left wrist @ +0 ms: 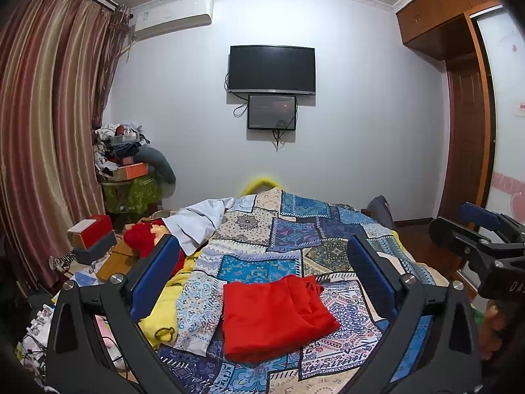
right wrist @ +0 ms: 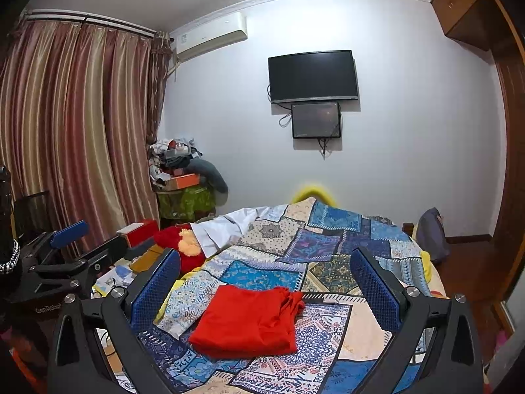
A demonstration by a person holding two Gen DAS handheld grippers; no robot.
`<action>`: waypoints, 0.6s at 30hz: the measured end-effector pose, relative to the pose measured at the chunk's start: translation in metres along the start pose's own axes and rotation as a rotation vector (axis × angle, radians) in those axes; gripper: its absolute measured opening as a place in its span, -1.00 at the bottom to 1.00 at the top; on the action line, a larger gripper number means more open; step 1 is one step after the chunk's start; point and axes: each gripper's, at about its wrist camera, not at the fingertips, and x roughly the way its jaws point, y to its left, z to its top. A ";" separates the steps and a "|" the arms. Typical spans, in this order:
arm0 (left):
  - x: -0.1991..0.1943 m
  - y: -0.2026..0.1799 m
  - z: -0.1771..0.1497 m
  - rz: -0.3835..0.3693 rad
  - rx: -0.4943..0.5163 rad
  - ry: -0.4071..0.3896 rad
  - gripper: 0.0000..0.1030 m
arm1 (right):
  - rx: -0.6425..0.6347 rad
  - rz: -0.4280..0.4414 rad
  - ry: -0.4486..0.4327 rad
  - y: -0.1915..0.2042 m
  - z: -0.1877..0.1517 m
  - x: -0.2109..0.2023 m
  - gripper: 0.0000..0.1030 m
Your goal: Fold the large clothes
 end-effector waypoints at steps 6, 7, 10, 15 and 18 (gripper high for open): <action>0.001 -0.002 0.000 -0.002 0.007 0.003 1.00 | -0.001 0.001 0.000 -0.001 0.000 0.000 1.00; 0.001 -0.003 0.000 -0.001 0.007 0.003 1.00 | -0.001 0.002 0.000 -0.001 0.000 -0.001 1.00; 0.001 -0.003 -0.001 -0.004 0.007 0.003 1.00 | -0.002 -0.002 -0.001 -0.001 0.000 0.000 1.00; 0.000 -0.003 0.001 -0.012 0.007 0.003 1.00 | -0.001 -0.002 -0.002 -0.001 0.000 0.000 1.00; 0.000 -0.002 0.002 -0.020 0.004 0.003 1.00 | 0.002 -0.008 -0.005 -0.002 0.000 -0.001 1.00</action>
